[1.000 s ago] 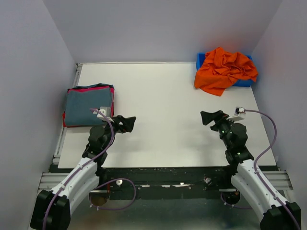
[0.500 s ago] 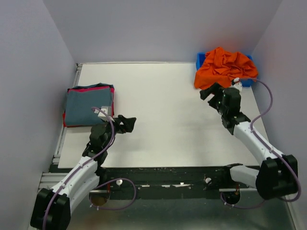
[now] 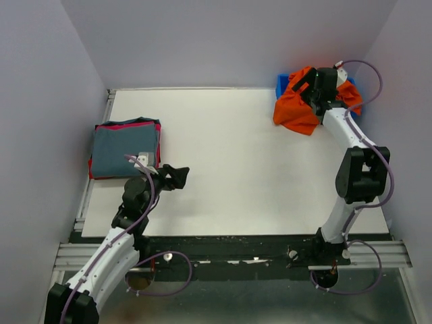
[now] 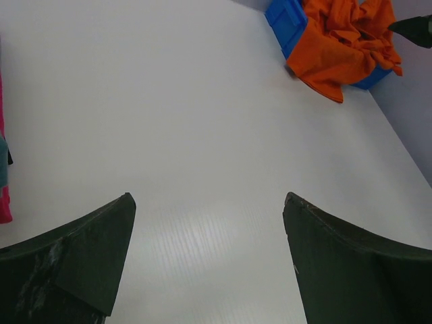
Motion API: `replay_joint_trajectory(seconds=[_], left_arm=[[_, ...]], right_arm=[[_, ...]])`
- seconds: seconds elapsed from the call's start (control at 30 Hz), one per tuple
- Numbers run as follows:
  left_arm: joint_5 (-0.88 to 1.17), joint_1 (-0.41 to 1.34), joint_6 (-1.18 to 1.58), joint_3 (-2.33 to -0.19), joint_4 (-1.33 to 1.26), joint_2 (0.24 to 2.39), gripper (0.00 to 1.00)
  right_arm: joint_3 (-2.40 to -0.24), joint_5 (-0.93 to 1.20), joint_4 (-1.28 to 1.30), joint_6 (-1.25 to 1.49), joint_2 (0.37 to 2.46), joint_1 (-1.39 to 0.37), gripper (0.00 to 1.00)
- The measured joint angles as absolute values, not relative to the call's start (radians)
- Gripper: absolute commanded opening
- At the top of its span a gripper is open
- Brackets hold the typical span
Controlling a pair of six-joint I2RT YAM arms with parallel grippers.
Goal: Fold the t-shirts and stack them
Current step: Grab crumpled tshirt from bin with the right arm
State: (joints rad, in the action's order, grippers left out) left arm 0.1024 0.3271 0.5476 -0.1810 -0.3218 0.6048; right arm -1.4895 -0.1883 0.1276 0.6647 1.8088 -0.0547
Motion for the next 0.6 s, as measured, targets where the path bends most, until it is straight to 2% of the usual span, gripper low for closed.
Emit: replay_joint_trajectory(seconds=[0.2, 0.4, 0.5, 0.57, 0.6], left_arm=[[0.102, 0.327, 0.548, -0.181, -0.304, 0.569, 0.99], [0.101, 0.327, 0.548, -0.175, -0.303, 0.57, 0.99], [0.101, 0.327, 0.548, -0.173, -0.303, 0.574, 0.99], [0.101, 0.327, 0.548, -0.173, -0.303, 0.577, 0.99], [0.101, 0.327, 0.548, -0.172, -0.303, 0.578, 0.99]], right_arm=[[-1.73, -0.207, 0.199, 0.662, 1.992, 0.023, 0.97], [-1.811, -0.218, 0.239, 0.696, 2.127, 0.075, 0.92], [-1.854, -0.207, 0.234, 0.722, 2.207, 0.096, 0.86], [-1.904, -0.189, 0.231, 0.737, 2.252, 0.107, 0.74], [-1.924, -0.18, 0.232, 0.743, 2.27, 0.111, 0.64]])
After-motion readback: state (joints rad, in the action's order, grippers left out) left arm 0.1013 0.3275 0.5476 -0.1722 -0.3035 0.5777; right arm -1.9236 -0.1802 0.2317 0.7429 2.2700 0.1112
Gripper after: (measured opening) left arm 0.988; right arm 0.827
